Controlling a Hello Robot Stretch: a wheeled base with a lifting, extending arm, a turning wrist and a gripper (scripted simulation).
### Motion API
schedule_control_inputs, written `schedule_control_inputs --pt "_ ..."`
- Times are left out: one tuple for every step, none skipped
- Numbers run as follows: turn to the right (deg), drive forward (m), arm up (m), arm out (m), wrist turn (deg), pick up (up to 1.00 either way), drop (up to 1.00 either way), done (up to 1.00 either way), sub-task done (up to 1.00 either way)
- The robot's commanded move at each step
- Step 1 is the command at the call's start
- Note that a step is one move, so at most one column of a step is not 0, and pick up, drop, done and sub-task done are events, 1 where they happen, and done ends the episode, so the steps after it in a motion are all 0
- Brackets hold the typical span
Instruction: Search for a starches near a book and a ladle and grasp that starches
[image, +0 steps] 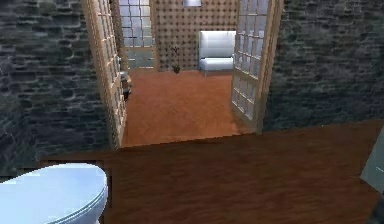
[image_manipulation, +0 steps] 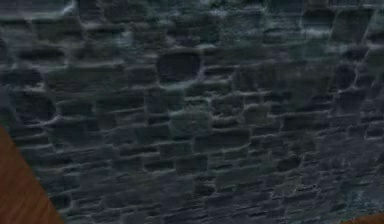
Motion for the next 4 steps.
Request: schedule_control_inputs --pt "0.0 0.75 0.00 0.00 0.0 0.00 0.00 0.00 0.00" --pt "0.0 1.00 0.00 0.00 0.0 0.00 0.00 0.00 0.00" --pt "3.0 0.00 0.00 0.00 0.0 0.00 0.00 0.00 0.00" --pt "0.0 1.00 0.00 0.00 0.0 0.00 0.00 0.00 0.00"
